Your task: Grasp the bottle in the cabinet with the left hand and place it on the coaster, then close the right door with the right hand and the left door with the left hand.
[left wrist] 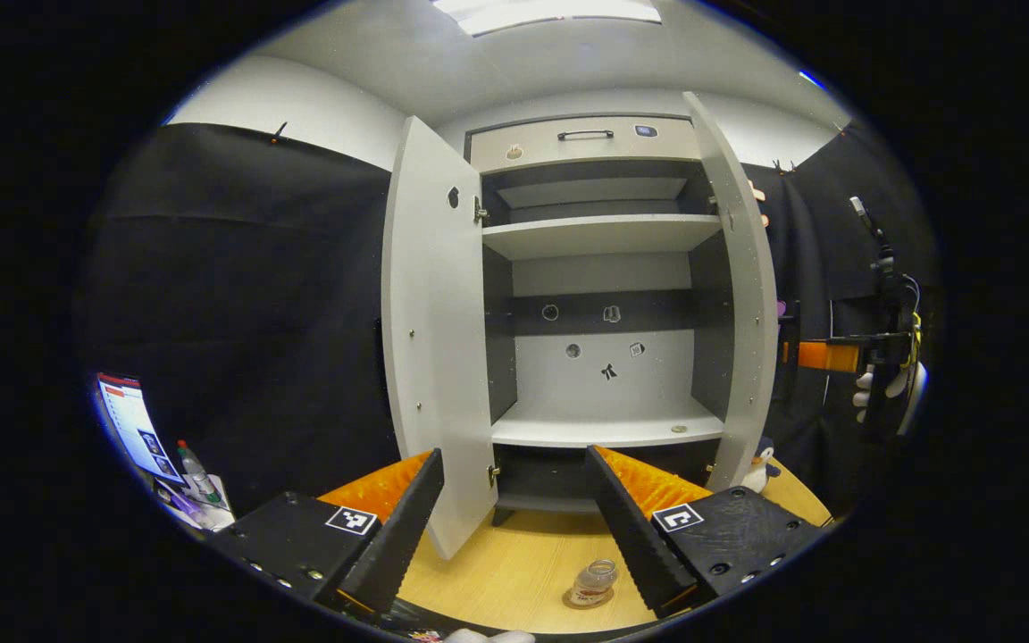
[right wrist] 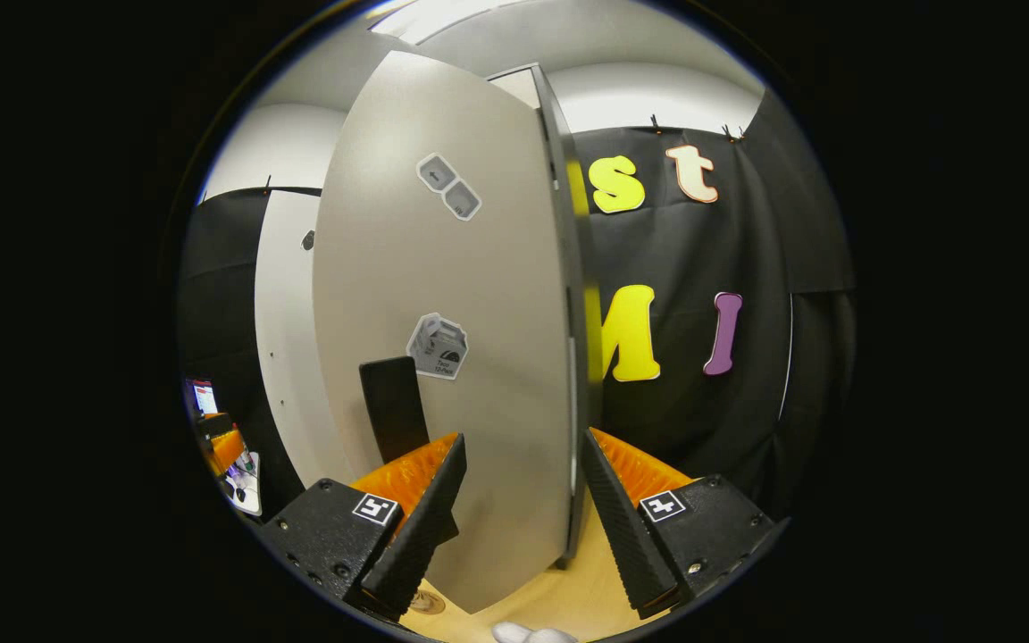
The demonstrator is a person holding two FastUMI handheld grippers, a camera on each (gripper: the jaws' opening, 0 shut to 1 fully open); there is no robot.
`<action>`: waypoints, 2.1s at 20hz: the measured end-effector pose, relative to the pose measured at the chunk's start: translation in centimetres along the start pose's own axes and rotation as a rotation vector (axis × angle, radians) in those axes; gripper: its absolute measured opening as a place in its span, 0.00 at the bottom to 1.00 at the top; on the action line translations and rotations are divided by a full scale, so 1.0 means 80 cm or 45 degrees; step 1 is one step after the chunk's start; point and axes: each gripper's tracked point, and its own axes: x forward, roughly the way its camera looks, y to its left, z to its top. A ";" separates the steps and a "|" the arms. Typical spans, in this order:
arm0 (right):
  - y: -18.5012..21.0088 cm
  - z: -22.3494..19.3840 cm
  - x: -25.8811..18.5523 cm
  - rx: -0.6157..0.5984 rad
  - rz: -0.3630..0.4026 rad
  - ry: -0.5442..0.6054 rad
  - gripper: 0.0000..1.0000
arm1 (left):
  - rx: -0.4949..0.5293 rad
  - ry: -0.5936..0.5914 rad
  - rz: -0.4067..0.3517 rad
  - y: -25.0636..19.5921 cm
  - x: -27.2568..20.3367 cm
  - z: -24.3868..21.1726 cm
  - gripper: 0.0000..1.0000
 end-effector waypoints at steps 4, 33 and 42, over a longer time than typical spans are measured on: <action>0.026 0.001 0.021 -0.033 -0.001 -0.025 0.81 | -0.016 -0.002 -0.001 0.014 -0.003 -0.006 0.96; 0.167 -0.079 -0.205 -0.063 -0.415 0.022 0.81 | 0.099 -0.132 -0.240 0.205 0.112 0.023 0.96; 0.112 -0.081 -0.246 -0.037 -0.615 0.042 0.81 | 0.085 -0.201 -0.069 0.284 0.234 0.073 0.96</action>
